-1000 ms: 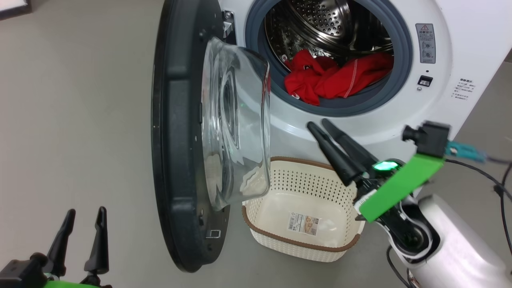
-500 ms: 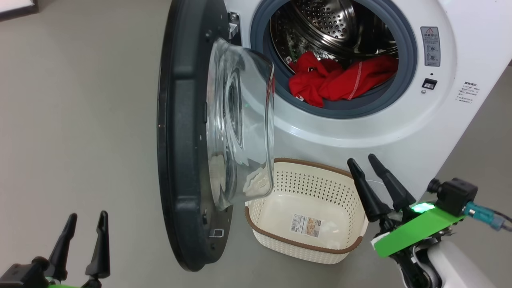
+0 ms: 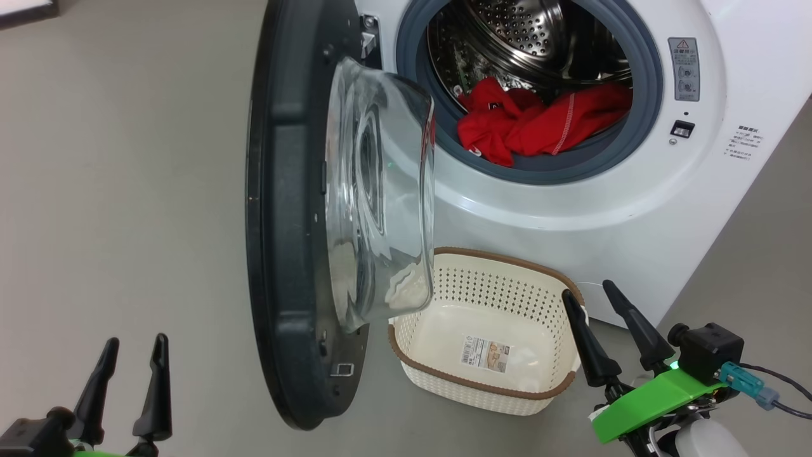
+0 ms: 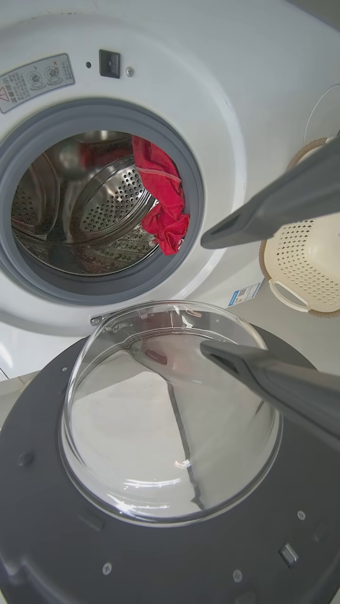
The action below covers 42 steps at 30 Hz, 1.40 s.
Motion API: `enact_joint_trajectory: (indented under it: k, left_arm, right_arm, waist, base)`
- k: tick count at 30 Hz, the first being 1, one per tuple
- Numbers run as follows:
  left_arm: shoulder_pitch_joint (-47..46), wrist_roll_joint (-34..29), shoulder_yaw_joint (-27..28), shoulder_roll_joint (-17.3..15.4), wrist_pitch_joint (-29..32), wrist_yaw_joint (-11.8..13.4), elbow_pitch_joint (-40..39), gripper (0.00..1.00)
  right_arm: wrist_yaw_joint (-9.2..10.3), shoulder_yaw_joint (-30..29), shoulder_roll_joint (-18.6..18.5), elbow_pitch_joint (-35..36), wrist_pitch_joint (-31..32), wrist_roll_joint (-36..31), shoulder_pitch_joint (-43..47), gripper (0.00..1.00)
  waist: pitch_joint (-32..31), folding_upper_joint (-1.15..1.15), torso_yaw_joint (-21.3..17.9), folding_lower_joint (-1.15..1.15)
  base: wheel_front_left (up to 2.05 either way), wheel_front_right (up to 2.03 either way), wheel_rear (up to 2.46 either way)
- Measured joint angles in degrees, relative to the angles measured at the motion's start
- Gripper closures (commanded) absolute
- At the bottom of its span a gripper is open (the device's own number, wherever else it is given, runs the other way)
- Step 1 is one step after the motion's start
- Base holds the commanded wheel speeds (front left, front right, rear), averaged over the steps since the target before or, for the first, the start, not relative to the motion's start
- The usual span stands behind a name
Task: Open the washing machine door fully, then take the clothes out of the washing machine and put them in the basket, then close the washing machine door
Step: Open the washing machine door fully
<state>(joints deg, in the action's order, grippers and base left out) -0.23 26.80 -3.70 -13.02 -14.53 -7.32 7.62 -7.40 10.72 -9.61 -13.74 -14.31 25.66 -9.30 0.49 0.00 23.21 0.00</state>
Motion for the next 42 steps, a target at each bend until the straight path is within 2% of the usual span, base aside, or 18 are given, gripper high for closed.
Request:
enact_joint_trajectory:
  k: [11, 42]
  left_arm:
    - [0.0, 0.0, -0.1, -0.1, 0.0, 0.0, 0.0, 0.00]
    - [0.0, 0.3, -0.5, -0.8, 0.0, 0.0, 0.2, 0.00]
  right_arm:
    - [0.00, -0.1, 0.4, -1.4, 0.0, -2.4, -0.1, 0.00]
    - [0.00, 1.2, 0.4, -3.1, 0.0, -2.8, -0.2, 0.00]
  waist:
    - [0.3, 0.00, -0.4, 0.00]
    - [-0.4, 0.00, -0.2, 0.00]
  base:
    - [0.00, 0.00, 0.00]
    - [0.00, 0.00, 0.00]
